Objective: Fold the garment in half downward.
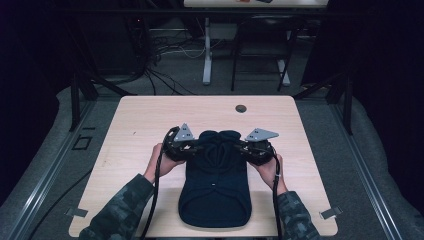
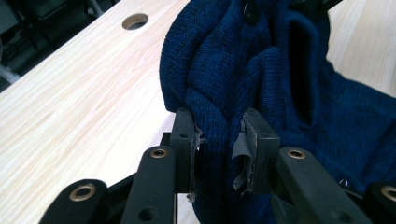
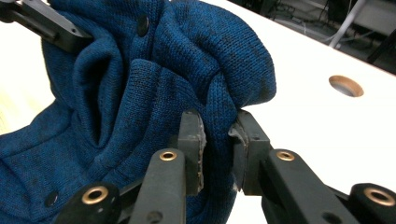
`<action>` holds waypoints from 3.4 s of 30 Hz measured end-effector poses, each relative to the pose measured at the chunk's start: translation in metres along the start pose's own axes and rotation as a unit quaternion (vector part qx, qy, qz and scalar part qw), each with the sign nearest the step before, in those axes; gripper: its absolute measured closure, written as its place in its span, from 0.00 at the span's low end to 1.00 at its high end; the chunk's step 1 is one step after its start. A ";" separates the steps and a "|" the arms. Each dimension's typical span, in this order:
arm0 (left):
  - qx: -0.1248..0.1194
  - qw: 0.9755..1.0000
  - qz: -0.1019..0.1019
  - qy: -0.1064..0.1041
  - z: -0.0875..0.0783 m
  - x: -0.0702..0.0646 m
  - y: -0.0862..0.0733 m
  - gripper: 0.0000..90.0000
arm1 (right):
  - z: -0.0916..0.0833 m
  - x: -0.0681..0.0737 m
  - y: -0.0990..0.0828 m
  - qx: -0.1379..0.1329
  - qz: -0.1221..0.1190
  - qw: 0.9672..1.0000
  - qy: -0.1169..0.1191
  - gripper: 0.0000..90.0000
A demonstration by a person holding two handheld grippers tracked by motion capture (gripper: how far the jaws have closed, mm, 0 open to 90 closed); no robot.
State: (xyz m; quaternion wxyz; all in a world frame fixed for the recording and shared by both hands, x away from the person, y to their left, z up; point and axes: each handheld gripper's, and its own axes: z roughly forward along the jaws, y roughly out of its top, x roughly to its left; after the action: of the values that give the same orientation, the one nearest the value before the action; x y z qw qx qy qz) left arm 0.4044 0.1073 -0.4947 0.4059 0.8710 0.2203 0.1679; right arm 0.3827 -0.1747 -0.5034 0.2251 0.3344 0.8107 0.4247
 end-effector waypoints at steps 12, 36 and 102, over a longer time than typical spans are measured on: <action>-0.004 1.000 -0.013 -0.013 0.003 0.004 -0.005 0.81 | -0.006 0.010 0.006 -0.003 -0.043 0.999 -0.016 0.85; -0.038 0.997 0.064 0.020 -0.007 -0.006 0.009 0.83 | -0.004 -0.025 0.003 0.000 0.054 0.997 0.055 0.83; -0.059 0.993 0.081 0.066 -0.006 -0.006 0.009 0.81 | -0.020 0.001 0.011 -0.040 -0.025 0.999 -0.008 0.85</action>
State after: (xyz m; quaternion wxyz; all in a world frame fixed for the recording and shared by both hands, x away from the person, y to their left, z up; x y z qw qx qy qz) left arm 0.3990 0.1028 -0.4847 0.4261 0.8475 0.1646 0.2702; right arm 0.3730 -0.1801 -0.4831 0.2555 0.3085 0.7994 0.4479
